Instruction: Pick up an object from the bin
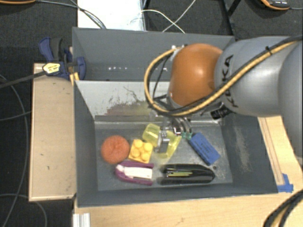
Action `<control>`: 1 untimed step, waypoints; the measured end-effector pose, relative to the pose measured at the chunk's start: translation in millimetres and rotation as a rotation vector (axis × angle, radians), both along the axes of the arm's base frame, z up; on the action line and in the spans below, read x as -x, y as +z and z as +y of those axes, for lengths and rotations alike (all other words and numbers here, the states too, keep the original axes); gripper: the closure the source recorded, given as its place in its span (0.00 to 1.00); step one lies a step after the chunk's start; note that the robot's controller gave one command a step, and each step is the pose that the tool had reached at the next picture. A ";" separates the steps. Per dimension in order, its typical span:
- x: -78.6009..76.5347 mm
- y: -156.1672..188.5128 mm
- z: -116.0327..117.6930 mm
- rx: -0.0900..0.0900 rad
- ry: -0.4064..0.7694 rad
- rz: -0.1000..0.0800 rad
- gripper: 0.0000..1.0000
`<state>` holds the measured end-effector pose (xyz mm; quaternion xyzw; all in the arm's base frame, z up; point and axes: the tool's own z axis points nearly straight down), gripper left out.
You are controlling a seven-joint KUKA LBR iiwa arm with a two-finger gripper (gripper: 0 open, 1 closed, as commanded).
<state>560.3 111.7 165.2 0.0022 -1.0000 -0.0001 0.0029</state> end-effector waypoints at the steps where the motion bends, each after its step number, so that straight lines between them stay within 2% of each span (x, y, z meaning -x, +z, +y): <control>1: -2.0 4.7 -0.6 -0.001 -0.005 -0.008 0.00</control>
Offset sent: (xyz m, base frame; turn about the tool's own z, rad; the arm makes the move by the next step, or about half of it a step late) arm -0.0177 0.0224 -0.0952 -0.5508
